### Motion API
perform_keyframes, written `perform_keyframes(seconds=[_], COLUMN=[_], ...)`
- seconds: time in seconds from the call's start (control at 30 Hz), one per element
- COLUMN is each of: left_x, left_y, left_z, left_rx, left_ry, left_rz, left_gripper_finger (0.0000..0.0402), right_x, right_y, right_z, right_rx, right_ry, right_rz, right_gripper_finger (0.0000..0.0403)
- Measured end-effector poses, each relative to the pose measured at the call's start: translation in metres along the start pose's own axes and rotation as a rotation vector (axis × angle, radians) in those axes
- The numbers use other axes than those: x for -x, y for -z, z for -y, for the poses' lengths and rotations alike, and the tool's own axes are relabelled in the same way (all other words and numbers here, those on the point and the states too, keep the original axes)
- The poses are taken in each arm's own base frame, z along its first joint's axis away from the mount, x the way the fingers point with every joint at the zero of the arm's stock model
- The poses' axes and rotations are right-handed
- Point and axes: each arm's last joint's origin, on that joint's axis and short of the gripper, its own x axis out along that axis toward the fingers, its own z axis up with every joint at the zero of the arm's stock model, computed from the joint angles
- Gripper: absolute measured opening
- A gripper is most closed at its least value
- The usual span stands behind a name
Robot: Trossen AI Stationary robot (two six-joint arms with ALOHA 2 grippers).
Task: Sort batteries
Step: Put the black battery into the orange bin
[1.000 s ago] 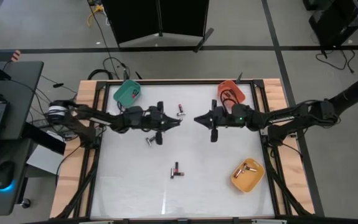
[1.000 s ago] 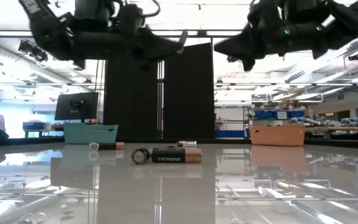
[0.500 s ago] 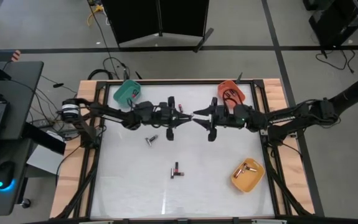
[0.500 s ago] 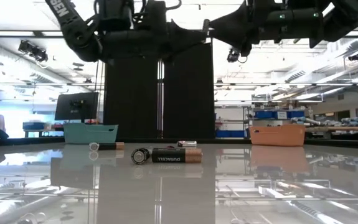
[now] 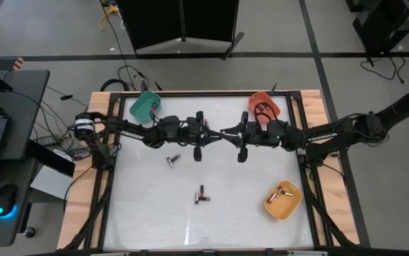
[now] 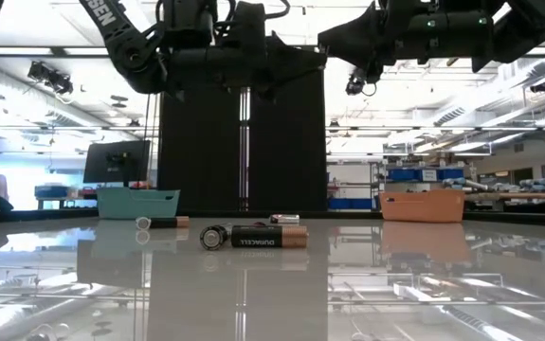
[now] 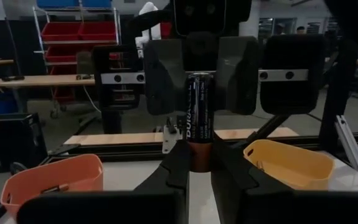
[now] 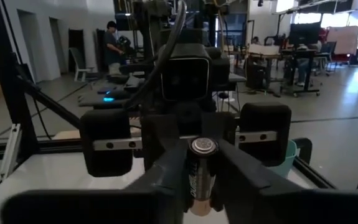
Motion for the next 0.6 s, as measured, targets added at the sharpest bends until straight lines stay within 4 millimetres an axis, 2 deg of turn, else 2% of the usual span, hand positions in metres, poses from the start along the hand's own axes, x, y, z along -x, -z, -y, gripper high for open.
perform_keyframes(seconds=[0.07, 0.27, 0.37, 0.47, 0.6], left_x=[0.0, 0.0, 0.0, 0.001, 0.001], left_y=[0.0, 0.0, 0.002, 0.005, 0.011], left_z=[0.0, -0.001, -0.002, -0.003, -0.004], left_rx=[-0.001, 0.011, 0.014, 0.017, -0.027], left_ry=[0.001, -0.029, -0.053, -0.083, -0.123], left_rz=[0.0, -0.005, -0.019, -0.052, -0.113], left_gripper_finger=[0.0044, 0.0049, 0.0088, 0.0129, 0.0158], right_x=[0.0, 0.0, 0.0, -0.004, -0.012], right_y=[0.0, 0.0, 0.001, -0.007, -0.019], right_z=[0.0, 0.001, 0.003, 0.009, 0.026], right_rx=[0.01, 0.02, 0.031, 0.049, 0.089], right_ry=[0.003, 0.019, 0.036, 0.059, 0.122], right_rz=[0.0, -0.001, -0.006, -0.027, -0.128], right_gripper_finger=[0.0061, 0.0061, 0.0061, 0.0061, 0.0061])
